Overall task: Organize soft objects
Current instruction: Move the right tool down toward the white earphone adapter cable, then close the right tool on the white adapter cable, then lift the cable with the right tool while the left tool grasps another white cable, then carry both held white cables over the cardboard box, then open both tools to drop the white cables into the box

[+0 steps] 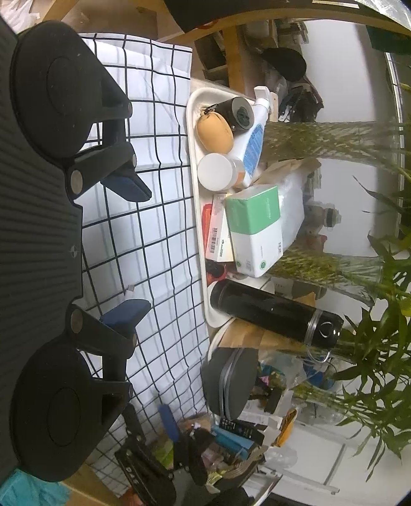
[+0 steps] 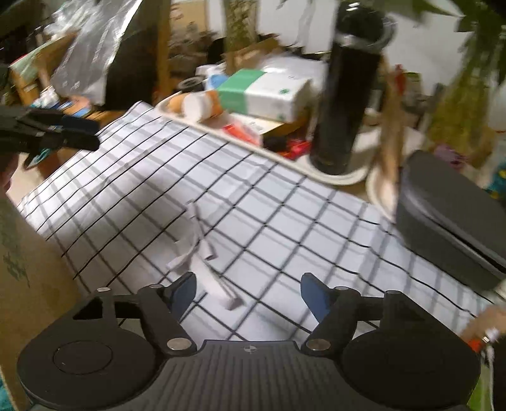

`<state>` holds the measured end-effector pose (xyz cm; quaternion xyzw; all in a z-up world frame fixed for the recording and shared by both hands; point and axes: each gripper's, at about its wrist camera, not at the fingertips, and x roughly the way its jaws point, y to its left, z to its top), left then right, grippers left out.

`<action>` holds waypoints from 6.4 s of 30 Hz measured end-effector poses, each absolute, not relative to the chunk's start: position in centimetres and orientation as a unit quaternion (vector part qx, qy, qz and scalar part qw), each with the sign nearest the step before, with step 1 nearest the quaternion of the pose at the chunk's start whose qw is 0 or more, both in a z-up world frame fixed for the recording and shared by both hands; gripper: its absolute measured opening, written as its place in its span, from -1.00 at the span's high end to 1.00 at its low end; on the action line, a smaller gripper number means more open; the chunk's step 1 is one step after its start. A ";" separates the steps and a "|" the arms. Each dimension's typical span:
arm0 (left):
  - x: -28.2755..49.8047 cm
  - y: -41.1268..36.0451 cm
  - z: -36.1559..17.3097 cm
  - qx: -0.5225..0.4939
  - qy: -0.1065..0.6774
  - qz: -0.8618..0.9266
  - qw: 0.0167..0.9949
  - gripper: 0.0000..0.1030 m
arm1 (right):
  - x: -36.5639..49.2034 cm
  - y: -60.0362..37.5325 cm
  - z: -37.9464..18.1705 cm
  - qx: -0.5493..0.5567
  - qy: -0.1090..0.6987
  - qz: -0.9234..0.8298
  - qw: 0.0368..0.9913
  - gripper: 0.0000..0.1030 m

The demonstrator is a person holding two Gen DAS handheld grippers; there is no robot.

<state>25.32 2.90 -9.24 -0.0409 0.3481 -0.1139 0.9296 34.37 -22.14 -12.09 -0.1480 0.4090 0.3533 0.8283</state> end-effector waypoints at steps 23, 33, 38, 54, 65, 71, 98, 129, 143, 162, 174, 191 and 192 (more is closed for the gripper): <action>25.5 3.6 -9.7 -0.035 0.360 -0.107 0.926 -0.31 | 36.9 -17.3 -17.1 -0.207 0.464 0.414 0.755 0.84; 25.6 3.3 -9.8 -0.023 0.360 -0.106 0.927 -0.31 | 34.8 -17.7 -15.3 -0.265 0.445 0.420 0.746 0.93; 25.6 3.2 -9.8 -0.021 0.358 -0.106 0.928 -0.31 | 34.0 -18.9 -14.7 -0.275 0.438 0.409 0.751 0.94; 26.0 2.2 -9.8 -0.015 0.355 -0.106 0.929 -0.31 | 32.2 -22.0 -15.9 -0.311 0.440 0.404 0.739 0.54; 27.9 2.4 -10.6 -0.009 0.346 -0.130 0.929 -0.31 | 32.7 -23.5 -17.8 -0.286 0.472 0.401 0.731 0.24; 29.4 1.7 -12.2 0.014 0.348 -0.187 0.918 -0.31 | 33.7 -24.6 -18.1 -0.231 0.491 0.402 0.738 0.22; 32.9 -5.4 -18.6 0.184 0.342 -0.364 0.847 0.18 | 33.7 -25.4 -13.4 -0.235 0.410 0.393 0.789 0.92; 31.4 -3.9 -15.2 0.202 0.372 -0.316 0.849 0.83 | 32.5 -25.9 -11.2 -0.220 0.398 0.319 0.831 0.92; 27.9 -1.4 -9.3 0.134 0.319 -0.262 0.901 0.83 | 29.5 -25.6 -8.5 -0.190 0.376 0.319 0.849 0.92; 18.9 0.3 -0.6 0.081 0.276 -0.214 0.933 0.83 | 22.7 -25.4 -3.3 -0.146 0.310 0.358 0.869 0.92; 12.3 -1.2 1.3 0.079 0.292 -0.211 0.929 0.83 | 17.8 -24.2 -1.6 -0.136 0.281 0.397 0.863 0.92; 7.5 -1.1 -1.6 -0.024 0.341 -0.166 0.925 0.09 | 14.3 -22.3 -1.2 -0.144 0.271 0.420 0.854 0.92; 7.1 -1.1 -1.6 -0.023 0.335 -0.157 0.929 0.01 | 14.1 -22.2 -1.2 -0.145 0.272 0.421 0.853 0.92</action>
